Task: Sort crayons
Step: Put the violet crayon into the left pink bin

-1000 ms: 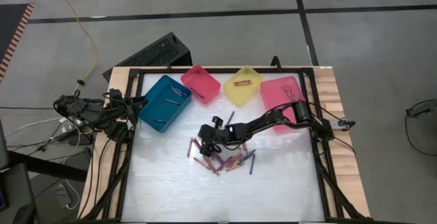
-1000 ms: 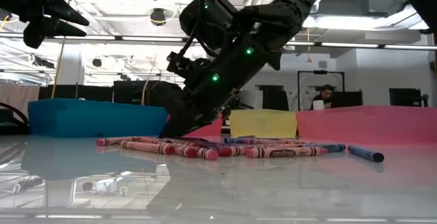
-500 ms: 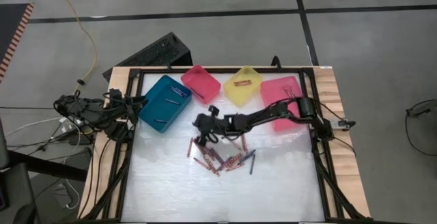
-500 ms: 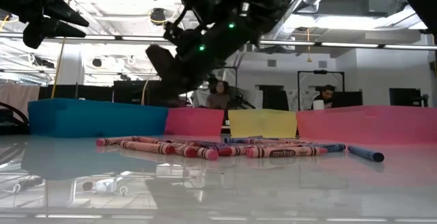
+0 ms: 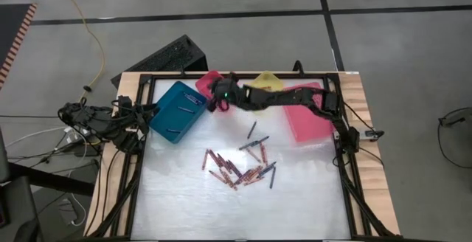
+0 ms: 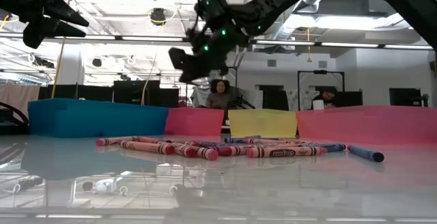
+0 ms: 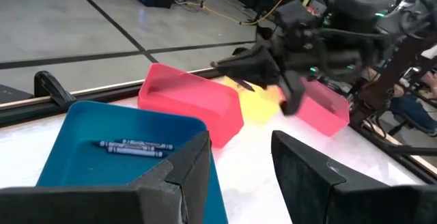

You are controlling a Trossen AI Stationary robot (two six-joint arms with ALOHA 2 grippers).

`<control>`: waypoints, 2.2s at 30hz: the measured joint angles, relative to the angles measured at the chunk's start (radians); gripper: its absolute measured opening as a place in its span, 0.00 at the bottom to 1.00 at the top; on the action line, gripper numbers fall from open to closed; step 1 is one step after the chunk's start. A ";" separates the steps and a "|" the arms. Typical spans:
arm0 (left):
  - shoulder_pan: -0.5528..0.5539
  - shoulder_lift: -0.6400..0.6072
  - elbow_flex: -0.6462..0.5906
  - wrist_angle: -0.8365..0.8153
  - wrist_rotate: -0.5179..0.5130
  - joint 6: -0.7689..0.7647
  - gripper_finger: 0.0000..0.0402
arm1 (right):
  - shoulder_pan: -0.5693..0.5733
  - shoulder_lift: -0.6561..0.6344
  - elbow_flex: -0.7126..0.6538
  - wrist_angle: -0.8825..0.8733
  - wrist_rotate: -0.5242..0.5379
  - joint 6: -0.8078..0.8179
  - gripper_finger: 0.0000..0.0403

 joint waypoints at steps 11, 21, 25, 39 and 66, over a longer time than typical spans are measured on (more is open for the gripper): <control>0.000 0.000 0.000 0.000 -0.007 0.000 0.36 | -0.107 0.015 -0.002 -0.100 -0.134 0.130 0.02; 0.000 0.000 0.000 0.000 -0.010 0.000 0.36 | -0.108 0.015 -0.002 -0.106 -0.139 0.144 0.25; 0.000 0.000 0.000 0.000 -0.018 0.000 0.36 | -0.108 -0.003 0.007 -0.094 -0.139 0.122 0.29; 0.000 0.000 0.000 0.000 0.003 0.000 0.36 | 0.017 -0.007 0.400 -1.065 -0.509 -0.278 0.29; 0.000 0.000 0.000 0.000 -0.010 0.000 0.36 | 0.156 -0.018 -0.013 -1.127 -0.370 -0.495 0.29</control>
